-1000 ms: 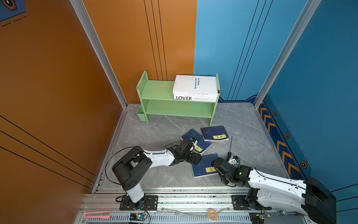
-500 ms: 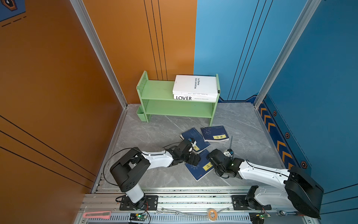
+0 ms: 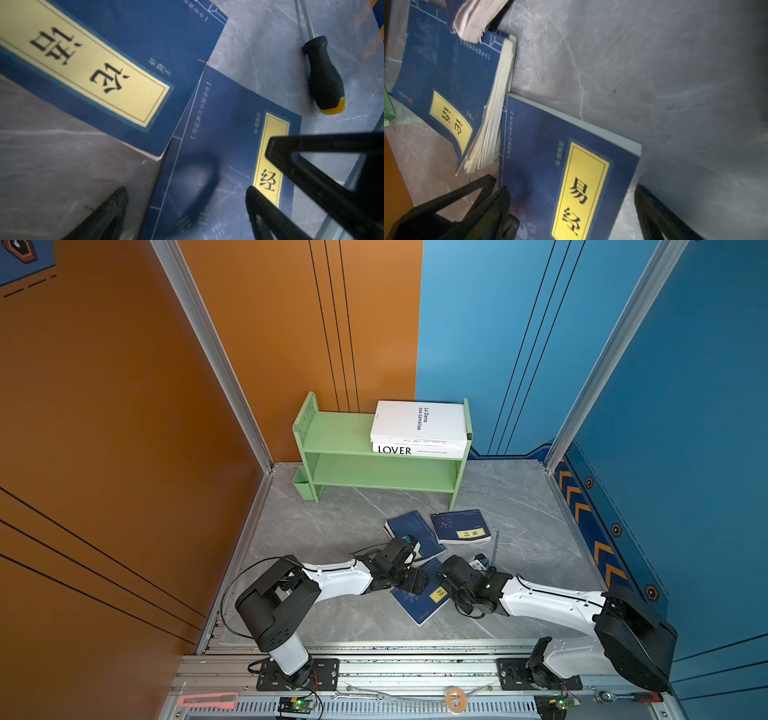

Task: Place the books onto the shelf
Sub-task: 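Push the blue book edges together with both grippers to tilt it up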

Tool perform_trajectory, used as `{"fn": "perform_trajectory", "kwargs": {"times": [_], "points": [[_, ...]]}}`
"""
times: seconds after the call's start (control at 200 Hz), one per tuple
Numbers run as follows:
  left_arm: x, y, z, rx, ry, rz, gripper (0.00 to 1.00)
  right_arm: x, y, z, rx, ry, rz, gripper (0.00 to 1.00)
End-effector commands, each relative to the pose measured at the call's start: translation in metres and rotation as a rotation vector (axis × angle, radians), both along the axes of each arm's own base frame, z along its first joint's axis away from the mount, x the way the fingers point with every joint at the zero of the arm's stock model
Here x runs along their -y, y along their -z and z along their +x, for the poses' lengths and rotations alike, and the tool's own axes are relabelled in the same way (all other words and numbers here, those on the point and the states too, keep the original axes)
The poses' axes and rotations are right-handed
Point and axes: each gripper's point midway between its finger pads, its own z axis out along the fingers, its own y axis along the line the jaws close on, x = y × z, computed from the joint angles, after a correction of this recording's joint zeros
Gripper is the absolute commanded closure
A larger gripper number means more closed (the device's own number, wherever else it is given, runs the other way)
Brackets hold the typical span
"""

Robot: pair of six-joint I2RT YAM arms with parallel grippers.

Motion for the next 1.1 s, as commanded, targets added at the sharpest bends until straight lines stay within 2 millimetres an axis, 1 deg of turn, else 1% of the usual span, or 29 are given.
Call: {"fn": "perform_trajectory", "kwargs": {"times": [0.0,0.1,0.225,0.491,0.591,0.641,0.776,0.951,1.036,1.092,1.097], "points": [[-0.023,0.051,-0.042,-0.235,0.017,0.135,0.11,0.012,0.013,-0.019,-0.07,-0.057,-0.092,0.09],[-0.018,0.05,-0.043,-0.258,0.024,0.119,0.12,0.018,0.022,-0.023,-0.1,-0.084,-0.154,0.19],[-0.015,0.046,-0.045,-0.296,0.01,0.078,0.12,0.017,0.031,-0.024,-0.127,-0.122,-0.198,0.35],[-0.007,0.037,-0.048,-0.434,-0.027,-0.124,0.12,0.018,0.048,-0.022,-0.167,-0.147,-0.25,0.47],[-0.001,0.03,-0.049,-0.492,-0.031,-0.237,0.12,0.014,0.054,-0.022,-0.174,-0.159,-0.246,0.53],[0.004,0.022,-0.047,-0.518,-0.034,-0.306,0.12,0.012,0.057,-0.022,-0.181,-0.168,-0.245,0.56],[0.007,-0.001,-0.038,-0.562,-0.051,-0.447,0.12,0.01,0.06,-0.02,-0.189,-0.188,-0.265,0.58],[0.014,-0.033,-0.037,-0.592,-0.019,-0.538,0.12,0.007,0.064,-0.016,-0.187,-0.191,-0.252,0.59],[0.015,-0.039,-0.037,-0.602,-0.023,-0.552,0.12,0.006,0.064,-0.015,-0.18,-0.187,-0.242,0.59],[0.014,-0.039,-0.037,-0.606,-0.033,-0.552,0.12,0.005,0.064,-0.014,-0.174,-0.186,-0.236,0.59],[0.014,-0.039,-0.037,-0.606,-0.034,-0.551,0.15,0.005,0.064,-0.014,-0.172,-0.186,-0.236,0.59]]}}
